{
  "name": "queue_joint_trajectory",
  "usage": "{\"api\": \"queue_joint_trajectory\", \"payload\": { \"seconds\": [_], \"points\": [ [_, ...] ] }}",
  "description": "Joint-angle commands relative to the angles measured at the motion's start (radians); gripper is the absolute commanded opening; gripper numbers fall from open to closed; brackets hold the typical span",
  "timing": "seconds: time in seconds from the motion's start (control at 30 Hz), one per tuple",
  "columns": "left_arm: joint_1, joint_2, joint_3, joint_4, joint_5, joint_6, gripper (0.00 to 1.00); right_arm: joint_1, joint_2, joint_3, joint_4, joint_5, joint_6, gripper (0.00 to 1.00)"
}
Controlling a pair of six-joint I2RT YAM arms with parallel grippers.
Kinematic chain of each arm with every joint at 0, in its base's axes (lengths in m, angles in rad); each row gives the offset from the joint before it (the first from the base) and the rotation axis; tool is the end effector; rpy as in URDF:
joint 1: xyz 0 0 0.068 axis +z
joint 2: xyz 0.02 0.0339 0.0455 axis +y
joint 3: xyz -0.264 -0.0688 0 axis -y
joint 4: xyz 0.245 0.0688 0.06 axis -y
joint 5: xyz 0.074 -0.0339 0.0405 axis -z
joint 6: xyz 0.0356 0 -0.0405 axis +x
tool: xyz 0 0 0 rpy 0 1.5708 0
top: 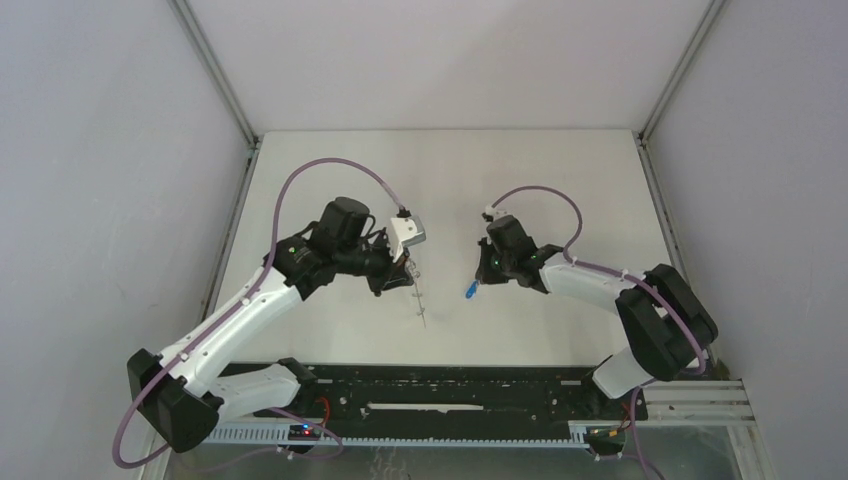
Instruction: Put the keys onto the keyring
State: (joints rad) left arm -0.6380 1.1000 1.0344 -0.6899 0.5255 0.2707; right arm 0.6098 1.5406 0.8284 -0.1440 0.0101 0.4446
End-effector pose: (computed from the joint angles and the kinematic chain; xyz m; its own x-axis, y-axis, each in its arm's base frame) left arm 0.1701 -0.1483 0.3207 -0.3145 0.5212 -0.7934 0.9264 0.3508 -0.1368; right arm 0.2531 0.1764 0.1799 -0.8030 -0.0364 -0.5949 -0.2458 0.9295 0.2750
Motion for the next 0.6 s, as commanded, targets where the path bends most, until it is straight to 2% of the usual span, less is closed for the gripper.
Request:
{"api": "queue_joint_trajectory", "payload": {
  "seconds": [0.0,0.17,0.4,0.57],
  "points": [
    [0.008,-0.035,-0.001,0.033,0.007,0.002,0.00,0.035,-0.074,-0.064,0.093,-0.126,-0.055,0.00],
    [0.008,-0.040,-0.004,0.036,0.010,-0.004,0.00,0.077,-0.088,-0.085,0.075,-0.147,-0.108,0.00],
    [0.008,-0.038,-0.002,0.039,0.012,-0.011,0.00,0.082,-0.074,-0.098,0.080,-0.125,-0.100,0.23],
    [0.008,-0.037,0.003,0.035,0.011,-0.010,0.00,0.081,-0.081,-0.098,0.071,-0.103,-0.098,0.34]
  ]
}}
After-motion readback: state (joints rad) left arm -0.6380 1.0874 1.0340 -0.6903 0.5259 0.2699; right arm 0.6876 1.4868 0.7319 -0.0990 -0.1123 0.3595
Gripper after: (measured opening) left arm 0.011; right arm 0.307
